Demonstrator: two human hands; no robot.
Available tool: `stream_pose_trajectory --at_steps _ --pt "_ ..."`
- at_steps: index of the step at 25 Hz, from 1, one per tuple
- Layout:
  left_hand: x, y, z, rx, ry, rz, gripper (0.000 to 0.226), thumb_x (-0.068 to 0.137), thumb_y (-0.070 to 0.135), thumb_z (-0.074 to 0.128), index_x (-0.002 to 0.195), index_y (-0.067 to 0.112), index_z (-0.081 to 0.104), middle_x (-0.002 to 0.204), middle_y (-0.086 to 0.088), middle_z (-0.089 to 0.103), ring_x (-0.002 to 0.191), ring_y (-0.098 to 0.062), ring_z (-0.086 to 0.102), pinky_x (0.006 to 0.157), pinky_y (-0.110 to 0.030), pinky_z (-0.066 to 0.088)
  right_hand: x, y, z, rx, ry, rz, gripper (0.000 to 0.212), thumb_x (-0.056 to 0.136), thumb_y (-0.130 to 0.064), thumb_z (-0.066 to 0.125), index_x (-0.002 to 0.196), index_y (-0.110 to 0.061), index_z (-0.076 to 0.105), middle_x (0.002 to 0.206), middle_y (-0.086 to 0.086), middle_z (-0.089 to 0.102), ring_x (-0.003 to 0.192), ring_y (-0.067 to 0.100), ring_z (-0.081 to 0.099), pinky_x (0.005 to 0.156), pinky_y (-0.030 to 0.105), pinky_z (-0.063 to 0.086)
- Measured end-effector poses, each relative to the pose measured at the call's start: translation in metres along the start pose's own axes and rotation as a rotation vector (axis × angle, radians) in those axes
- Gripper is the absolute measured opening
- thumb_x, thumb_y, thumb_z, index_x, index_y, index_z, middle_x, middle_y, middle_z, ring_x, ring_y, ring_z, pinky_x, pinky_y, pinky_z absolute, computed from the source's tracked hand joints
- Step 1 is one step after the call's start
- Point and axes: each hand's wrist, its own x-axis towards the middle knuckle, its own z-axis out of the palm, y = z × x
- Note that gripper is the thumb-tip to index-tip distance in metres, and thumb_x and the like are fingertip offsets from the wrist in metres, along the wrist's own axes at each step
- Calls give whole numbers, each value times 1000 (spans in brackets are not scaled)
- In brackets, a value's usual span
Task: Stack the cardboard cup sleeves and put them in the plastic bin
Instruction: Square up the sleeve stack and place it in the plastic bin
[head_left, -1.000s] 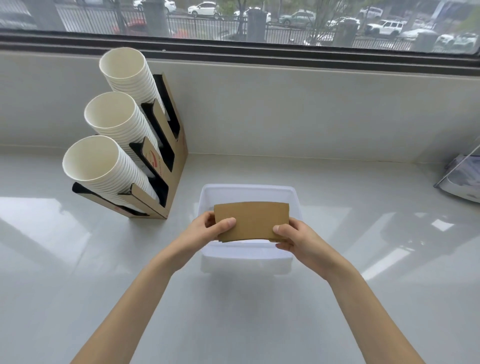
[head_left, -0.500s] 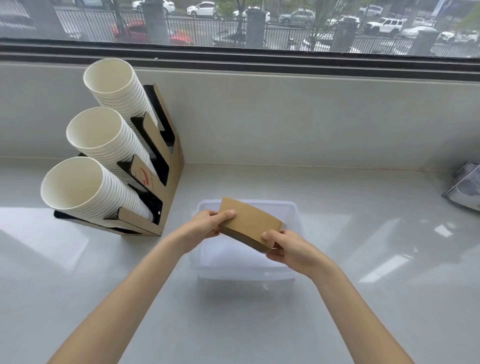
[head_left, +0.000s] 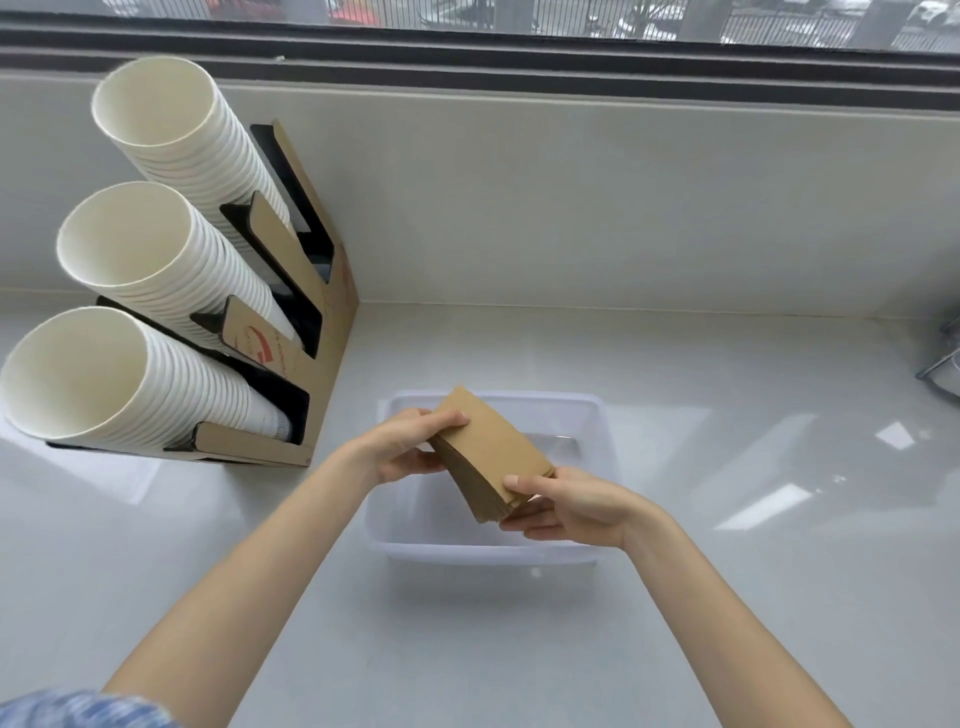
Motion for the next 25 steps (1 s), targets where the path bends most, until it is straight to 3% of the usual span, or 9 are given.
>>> stream_pose_trajectory --at_steps 3,6,12,16,18,22,25 --pt "5 -3 -4 39 -39 -10 12 85 21 56 81 10 56 78 -6 50 77 -16 51 79 -28 47 2 3 -2 47 -55 0 29 77 -33 65 99 -15 61 100 8 65 99 22 63 90 26 50" --pt "11 -4 -5 57 -46 -32 12 86 21 55 81 10 56 79 -6 49 78 -17 50 83 -29 46 6 3 -4 94 -67 -3 34 70 -32 65 98 -13 62 96 6 66 92 19 63 83 23 51" --pt "22 -2 -4 76 -49 -98 13 85 22 56 85 9 55 82 -7 50 78 -18 51 79 -28 47 6 0 -13 184 -56 54 37 88 -42 50 105 -10 54 100 16 62 98 31 63 88 31 52" --pt "25 -2 3 118 -41 -91 18 85 20 57 95 5 53 85 -6 54 79 -15 54 70 -23 48 9 1 -11 -31 -38 83 24 91 -32 49 98 -10 56 98 9 63 92 22 62 89 32 47" --pt "27 -4 6 140 -43 -86 17 84 19 57 92 5 53 87 -7 56 80 -15 55 71 -23 48 10 1 -7 -91 -37 104 19 91 -30 50 94 -13 57 100 7 61 91 21 60 83 29 47" --pt "32 -7 10 204 12 -69 38 82 23 60 109 -1 49 98 -11 57 91 -21 56 79 -27 48 14 -2 0 -193 15 120 16 89 -30 46 89 -17 56 98 5 58 85 17 58 77 26 43" --pt "32 -6 15 279 53 -52 31 83 27 59 102 5 48 93 -4 57 95 -20 54 85 -27 44 17 -5 6 -269 46 134 14 88 -32 45 88 -19 50 100 4 56 87 18 58 77 26 42"
